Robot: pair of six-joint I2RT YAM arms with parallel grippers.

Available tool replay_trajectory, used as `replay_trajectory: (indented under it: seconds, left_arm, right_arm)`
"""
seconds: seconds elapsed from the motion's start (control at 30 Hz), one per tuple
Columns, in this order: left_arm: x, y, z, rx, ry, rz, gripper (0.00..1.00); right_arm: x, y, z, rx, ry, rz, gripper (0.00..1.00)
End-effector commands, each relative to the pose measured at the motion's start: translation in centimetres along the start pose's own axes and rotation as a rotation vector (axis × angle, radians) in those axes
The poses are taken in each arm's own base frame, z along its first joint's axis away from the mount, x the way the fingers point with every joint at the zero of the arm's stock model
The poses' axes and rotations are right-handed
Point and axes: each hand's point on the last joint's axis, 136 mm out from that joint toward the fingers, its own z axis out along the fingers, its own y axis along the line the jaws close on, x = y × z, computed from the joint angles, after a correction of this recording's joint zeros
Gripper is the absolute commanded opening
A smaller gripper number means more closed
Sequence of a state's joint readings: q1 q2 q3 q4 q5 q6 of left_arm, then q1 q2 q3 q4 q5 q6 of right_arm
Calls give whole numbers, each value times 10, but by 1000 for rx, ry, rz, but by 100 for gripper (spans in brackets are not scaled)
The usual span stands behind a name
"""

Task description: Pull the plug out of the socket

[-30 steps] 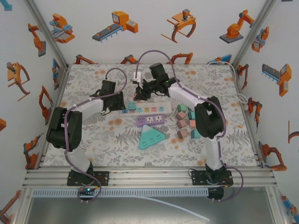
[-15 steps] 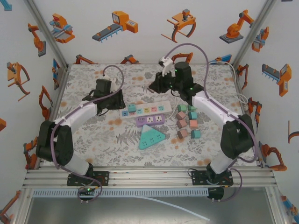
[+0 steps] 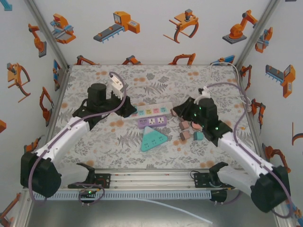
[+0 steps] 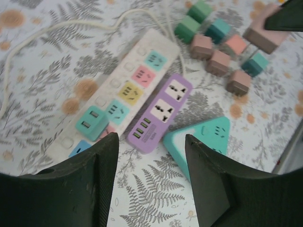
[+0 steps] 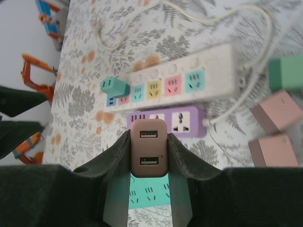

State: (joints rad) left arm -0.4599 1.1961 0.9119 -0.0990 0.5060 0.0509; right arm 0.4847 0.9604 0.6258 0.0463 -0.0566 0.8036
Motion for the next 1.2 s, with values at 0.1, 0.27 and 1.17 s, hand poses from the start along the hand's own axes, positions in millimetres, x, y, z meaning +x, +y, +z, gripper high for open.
replay_trajectory:
  seconds: [0.1, 0.27, 1.17]
  left_arm:
    - [16, -84, -15, 296, 34, 283, 59]
    - [33, -110, -13, 366, 89, 341, 69]
    - [55, -115, 4, 427, 186, 337, 99]
  right_arm:
    - [23, -60, -40, 167, -91, 273, 10]
    - [60, -90, -62, 221, -41, 384, 10]
    - [135, -146, -45, 324, 89, 524, 25]
